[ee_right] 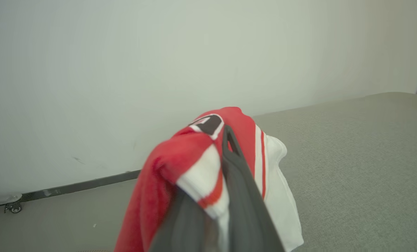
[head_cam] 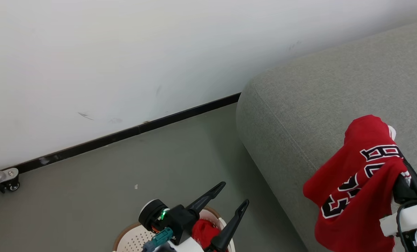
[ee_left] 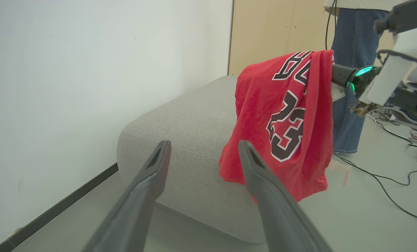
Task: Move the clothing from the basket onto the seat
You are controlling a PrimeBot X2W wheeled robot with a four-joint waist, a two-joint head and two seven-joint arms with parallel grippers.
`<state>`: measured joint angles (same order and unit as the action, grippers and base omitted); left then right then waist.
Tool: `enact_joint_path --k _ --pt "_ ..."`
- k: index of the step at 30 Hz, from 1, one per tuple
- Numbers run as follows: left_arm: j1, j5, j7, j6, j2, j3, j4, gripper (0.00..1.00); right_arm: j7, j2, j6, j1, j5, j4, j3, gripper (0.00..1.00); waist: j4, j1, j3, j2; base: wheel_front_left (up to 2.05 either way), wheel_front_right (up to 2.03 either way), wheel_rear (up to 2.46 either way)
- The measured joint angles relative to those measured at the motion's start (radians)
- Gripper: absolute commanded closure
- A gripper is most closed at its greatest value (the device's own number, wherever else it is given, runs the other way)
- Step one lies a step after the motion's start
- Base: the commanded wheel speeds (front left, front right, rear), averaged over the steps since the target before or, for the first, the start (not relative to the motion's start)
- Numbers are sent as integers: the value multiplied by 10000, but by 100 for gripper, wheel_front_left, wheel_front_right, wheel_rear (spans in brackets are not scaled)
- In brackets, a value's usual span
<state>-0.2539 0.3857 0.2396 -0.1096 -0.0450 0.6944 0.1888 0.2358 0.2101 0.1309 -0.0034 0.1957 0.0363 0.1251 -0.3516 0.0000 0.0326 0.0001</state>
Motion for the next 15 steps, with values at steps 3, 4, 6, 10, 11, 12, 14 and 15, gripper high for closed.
enact_joint_path --k 3,4,6,10,11,12,14,15 --pt "0 -4 8 2 0 -4 -102 0 -155 67 0 -83 148 25 -232 100 -114 0 -118 0 0 0 0" --pt "0 -8 8 2 -2 -4 -127 0 -215 96 0 -197 228 71 -282 100 -142 0 -168 0 0 0 0" --pt "-3 -50 10 13 2 -6 -196 0 -326 192 0 -592 330 125 -364 100 -179 0 -280 0 0 0 0" --pt "-23 -222 10 104 -40 -33 -316 0 -548 514 0 -1824 497 397 -537 100 -202 0 -542 0 0 0 0" --pt "-23 -222 10 104 -40 -33 -316 0 -548 514 0 -1824 497 397 -537 100 -202 0 -542 0 0 0 0" --pt "-46 -280 8 104 -96 -36 -366 0 -633 637 0 -2125 506 468 -546 100 -200 0 -611 0 0 0 0" --pt "-116 -301 -8 105 -213 -65 -453 0 -755 821 0 -2712 566 652 -546 100 -190 0 -757 0 0 0 0" --pt "-176 -393 -10 119 -265 -75 -470 0 -832 892 0 -2986 571 740 -550 100 -182 0 -832 0 0 0 0"
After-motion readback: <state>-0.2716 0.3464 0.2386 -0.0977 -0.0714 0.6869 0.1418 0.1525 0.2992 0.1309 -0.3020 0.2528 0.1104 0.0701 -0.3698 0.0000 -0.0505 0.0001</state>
